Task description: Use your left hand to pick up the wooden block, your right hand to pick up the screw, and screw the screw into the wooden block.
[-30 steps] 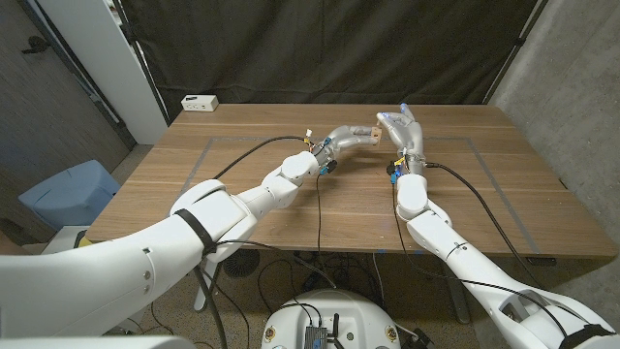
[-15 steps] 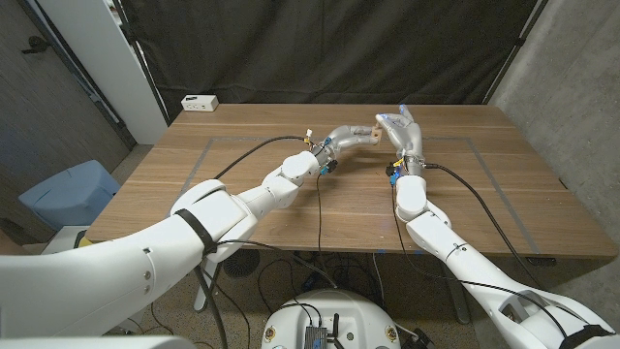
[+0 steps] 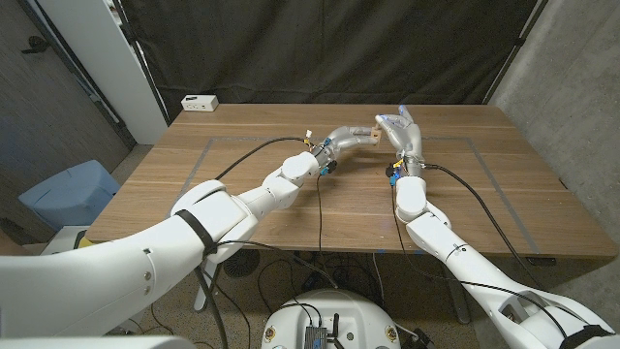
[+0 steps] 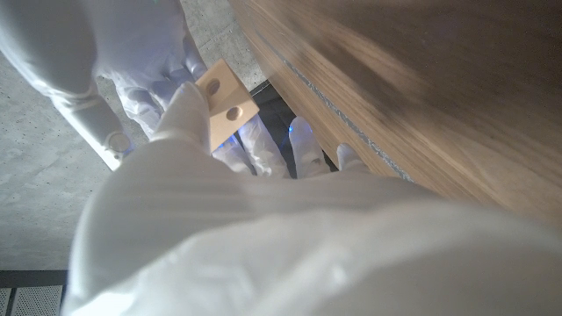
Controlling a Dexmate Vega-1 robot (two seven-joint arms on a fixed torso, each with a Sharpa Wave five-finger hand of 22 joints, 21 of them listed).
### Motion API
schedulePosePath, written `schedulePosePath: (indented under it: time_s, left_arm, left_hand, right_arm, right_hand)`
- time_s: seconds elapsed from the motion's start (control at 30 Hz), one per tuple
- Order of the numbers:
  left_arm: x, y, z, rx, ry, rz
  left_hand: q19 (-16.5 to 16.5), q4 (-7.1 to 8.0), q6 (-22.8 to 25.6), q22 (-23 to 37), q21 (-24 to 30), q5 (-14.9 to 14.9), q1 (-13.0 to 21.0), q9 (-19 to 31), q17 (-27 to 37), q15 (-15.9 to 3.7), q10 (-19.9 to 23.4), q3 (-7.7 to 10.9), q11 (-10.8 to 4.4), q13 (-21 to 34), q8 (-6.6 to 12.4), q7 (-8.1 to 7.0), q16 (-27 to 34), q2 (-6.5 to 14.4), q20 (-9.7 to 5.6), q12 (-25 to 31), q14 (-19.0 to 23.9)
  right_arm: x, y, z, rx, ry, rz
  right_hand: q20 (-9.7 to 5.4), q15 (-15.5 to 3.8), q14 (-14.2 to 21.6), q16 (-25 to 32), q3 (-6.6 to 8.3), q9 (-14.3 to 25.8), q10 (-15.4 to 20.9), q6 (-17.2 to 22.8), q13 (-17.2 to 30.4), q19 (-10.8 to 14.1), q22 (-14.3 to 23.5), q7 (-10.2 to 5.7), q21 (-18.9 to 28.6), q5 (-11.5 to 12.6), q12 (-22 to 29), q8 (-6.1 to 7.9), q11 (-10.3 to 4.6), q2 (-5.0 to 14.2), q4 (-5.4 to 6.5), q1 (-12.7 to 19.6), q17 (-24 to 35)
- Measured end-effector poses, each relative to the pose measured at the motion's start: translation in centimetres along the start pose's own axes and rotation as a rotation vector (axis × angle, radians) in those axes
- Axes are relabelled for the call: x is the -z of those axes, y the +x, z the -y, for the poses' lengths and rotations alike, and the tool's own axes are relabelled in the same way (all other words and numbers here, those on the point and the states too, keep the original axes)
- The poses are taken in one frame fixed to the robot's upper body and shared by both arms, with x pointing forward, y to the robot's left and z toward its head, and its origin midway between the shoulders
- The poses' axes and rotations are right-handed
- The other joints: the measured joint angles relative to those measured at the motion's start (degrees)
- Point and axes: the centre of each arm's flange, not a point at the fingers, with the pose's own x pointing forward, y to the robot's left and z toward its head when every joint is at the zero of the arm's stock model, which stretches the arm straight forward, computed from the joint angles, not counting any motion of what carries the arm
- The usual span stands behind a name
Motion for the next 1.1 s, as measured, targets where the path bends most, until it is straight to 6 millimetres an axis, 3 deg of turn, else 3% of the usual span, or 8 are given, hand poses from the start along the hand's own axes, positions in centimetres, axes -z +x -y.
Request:
schedulePosePath:
  time_s: [1.1]
  left_arm:
    - [0.22, 0.13, 0.01, 0.001, -0.008, -0.019]
  left_hand:
    - [0.0, 0.08, -0.1, 0.0, 0.0, 0.0, 0.0, 0.0, 0.0, 0.0, 0.0, -0.29, 0.0, 0.0, 0.0, 0.11, 0.0, 0.0, 0.0, 0.0, 0.0]
  right_arm:
    - [0.72, 0.04, -0.19, 0.004, -0.009, -0.015]
  right_hand:
    - [0.0, 0.0, 0.0, -0.2, -0.08, 0.3, 0.2, 0.0, 0.0, 0.0, 0.0, 0.0, 0.0, 0.2, 0.0, 0.43, -0.2, 0.02, -0.08, 0.0, 0.0]
